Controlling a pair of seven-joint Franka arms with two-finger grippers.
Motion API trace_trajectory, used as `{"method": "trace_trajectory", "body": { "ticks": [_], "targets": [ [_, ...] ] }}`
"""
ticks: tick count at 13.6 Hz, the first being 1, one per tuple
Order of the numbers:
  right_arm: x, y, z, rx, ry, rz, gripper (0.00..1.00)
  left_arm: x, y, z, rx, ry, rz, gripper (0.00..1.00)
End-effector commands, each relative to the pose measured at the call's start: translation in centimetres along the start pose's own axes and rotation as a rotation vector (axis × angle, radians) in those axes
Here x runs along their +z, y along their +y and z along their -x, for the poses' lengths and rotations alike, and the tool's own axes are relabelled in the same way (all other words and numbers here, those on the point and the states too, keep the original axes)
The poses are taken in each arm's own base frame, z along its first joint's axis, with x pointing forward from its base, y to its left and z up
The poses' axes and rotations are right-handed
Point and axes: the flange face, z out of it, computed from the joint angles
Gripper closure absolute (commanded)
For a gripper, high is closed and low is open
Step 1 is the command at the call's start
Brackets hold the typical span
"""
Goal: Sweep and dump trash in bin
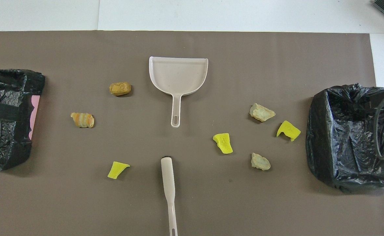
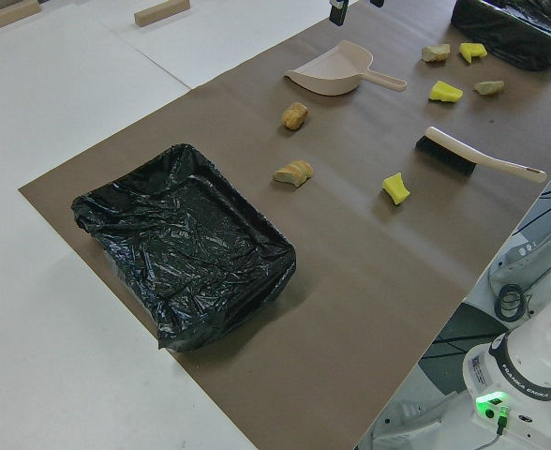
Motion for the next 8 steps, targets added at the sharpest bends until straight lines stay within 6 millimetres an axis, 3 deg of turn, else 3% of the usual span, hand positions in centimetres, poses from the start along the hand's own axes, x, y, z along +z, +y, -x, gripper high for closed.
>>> {"method": "trace_trajectory", "body": {
  "ticks": [1, 8],
  "targets": [
    [0.2, -0.1, 0.1, 0.019, -0.001, 0.007, 0.00, -0.3, -0.3, 0.6, 0.008, -0.002, -0.001, 0.00],
    [0.4, -0.2, 0.3, 0.016, -0.009, 0.005, 0.00, -0.4, 1.1, 0.7, 0.019, -0.002, 0.000, 0.00]
  ]
}}
